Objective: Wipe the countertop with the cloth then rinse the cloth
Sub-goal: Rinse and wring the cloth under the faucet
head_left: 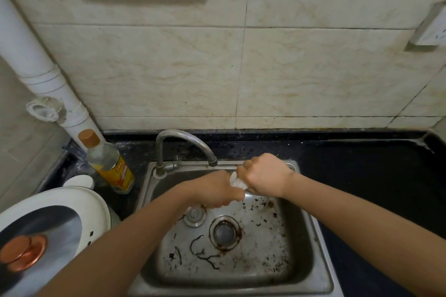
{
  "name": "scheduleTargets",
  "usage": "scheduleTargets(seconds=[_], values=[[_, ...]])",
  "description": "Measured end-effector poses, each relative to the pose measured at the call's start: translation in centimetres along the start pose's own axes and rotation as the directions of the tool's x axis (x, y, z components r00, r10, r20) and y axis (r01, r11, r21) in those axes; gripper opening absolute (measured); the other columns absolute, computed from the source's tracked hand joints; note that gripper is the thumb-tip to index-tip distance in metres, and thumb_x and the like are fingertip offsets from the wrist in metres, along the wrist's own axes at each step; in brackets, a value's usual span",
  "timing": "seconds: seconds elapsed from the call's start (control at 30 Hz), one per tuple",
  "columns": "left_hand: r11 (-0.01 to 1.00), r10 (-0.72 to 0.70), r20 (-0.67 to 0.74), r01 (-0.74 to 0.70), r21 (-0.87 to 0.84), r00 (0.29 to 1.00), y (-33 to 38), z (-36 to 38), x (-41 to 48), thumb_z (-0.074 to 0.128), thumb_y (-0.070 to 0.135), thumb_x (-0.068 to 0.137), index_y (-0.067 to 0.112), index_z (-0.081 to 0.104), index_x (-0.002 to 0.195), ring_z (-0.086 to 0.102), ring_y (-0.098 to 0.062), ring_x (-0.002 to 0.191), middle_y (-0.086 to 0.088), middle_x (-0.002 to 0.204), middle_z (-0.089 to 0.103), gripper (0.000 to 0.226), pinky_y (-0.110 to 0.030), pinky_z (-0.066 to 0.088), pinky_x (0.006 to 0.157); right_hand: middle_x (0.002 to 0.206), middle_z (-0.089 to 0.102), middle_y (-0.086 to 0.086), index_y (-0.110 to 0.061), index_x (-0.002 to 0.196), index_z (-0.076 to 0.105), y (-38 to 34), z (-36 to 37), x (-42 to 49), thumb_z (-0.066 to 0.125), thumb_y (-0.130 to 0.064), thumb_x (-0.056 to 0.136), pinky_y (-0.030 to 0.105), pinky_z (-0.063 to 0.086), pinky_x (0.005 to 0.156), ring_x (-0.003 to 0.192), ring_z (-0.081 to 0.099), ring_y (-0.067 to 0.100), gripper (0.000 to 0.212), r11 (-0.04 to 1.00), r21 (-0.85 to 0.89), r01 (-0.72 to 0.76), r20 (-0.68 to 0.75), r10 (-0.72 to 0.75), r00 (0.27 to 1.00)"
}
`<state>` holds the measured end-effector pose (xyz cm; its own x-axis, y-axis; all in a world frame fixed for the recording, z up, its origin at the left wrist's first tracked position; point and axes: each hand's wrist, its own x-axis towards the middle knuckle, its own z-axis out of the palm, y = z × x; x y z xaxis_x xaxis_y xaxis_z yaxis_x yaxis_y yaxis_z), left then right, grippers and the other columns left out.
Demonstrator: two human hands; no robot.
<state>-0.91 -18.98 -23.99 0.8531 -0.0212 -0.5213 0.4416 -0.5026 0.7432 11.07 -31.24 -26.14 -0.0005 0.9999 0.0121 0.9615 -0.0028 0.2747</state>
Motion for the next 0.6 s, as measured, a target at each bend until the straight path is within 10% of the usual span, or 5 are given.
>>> scheduleTargets(seconds=[0.23,0.43,0.6], values=[[0.654,0.136,-0.197,0.061,0.754,0.971,-0.6,0.7,1.4,0.047,0.021,0.089,0.006,0.052,0.074,0.045,-0.018,0.059,-0.007,0.067,0.05,0.022,-0.029,0.031,0.053,0.071,0.052,0.006,-0.013,0.071,0.049,-1.5,-1.4,1.2,0.05,-0.029,0.091,0.031,0.039,0.061,0.067,0.05,0.024,0.025,0.93,0.272,-0.246,0.381,0.13,0.915],[0.399,0.134,-0.154,0.089,0.913,0.979,-1.6,1.7,2.1,0.039,0.015,0.096,0.004,0.06,0.105,0.062,-0.031,0.098,-0.012,0.108,0.065,0.026,-0.034,0.039,0.07,0.056,0.045,0.001,-0.014,0.055,0.043,-2.3,-0.5,1.7,0.052,-0.017,0.085,0.028,0.036,0.052,0.052,0.042,0.016,0.032,0.726,0.525,-0.445,0.588,0.07,0.806],[0.415,0.136,-0.175,0.104,0.904,0.975,-2.0,2.0,2.5,0.039,0.016,0.097,0.004,0.053,0.115,0.061,-0.032,0.101,-0.013,0.113,0.063,0.026,-0.036,0.041,0.072,0.058,0.044,0.003,-0.013,0.058,0.045,-2.4,0.7,1.7,0.057,-0.013,0.079,0.03,0.034,0.055,0.054,0.042,0.018,0.023,0.599,0.576,-0.556,0.646,0.082,0.759]])
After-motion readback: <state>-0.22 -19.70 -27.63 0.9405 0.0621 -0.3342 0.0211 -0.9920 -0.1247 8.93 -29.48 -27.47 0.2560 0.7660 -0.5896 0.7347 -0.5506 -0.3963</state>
